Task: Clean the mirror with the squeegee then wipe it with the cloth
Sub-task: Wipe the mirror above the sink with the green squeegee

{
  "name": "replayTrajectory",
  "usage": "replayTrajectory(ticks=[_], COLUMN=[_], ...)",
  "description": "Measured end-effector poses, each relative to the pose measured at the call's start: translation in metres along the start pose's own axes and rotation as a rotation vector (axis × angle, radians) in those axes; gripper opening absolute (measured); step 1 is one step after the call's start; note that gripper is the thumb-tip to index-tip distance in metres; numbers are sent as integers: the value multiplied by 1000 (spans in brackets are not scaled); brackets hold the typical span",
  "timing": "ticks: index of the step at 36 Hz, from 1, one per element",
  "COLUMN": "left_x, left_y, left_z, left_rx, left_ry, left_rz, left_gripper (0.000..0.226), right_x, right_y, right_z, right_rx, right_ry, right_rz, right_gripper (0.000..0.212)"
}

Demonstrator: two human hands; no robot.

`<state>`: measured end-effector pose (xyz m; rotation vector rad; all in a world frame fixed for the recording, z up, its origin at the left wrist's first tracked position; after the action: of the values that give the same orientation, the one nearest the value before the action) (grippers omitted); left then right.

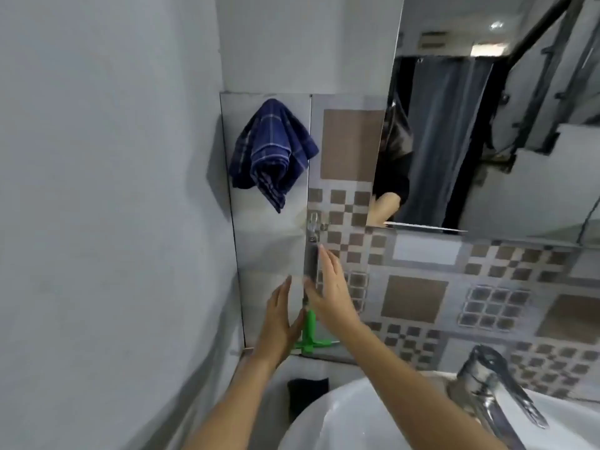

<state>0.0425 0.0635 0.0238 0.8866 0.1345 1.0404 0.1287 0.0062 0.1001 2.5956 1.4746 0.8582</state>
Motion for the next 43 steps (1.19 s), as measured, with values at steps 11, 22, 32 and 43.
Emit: replayTrajectory(ticks=[11,22,32,43], left_x=[-3,-2,-11,-29], left_y=[-51,-35,11,25], left_z=[-17,-20,43,133], left_rx=[-503,-217,-5,248], left_ry=[11,20,-172,-278], left_rz=[-155,-212,-224,-382], left_gripper=[68,75,69,86], right_x=[8,2,-9,-40], right_y=[-11,3,78,201], right_z=[29,17,-31,-59], right_rx=[109,133,292,216], right_ry=[-92,-38,95,85], right_rz=[171,198,294,193], right_gripper=[65,68,69,52])
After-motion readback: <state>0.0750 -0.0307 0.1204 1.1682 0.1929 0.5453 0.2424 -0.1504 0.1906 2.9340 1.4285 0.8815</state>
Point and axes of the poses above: each hand's wrist, its own x-axis towards the middle knuckle, its own y-axis out of the back of the hand, z = x × y, the point moved 8 cm from there along x, towards the middle knuckle, and after that the axes turned 14 degrees about x, right-handed, at the moved point
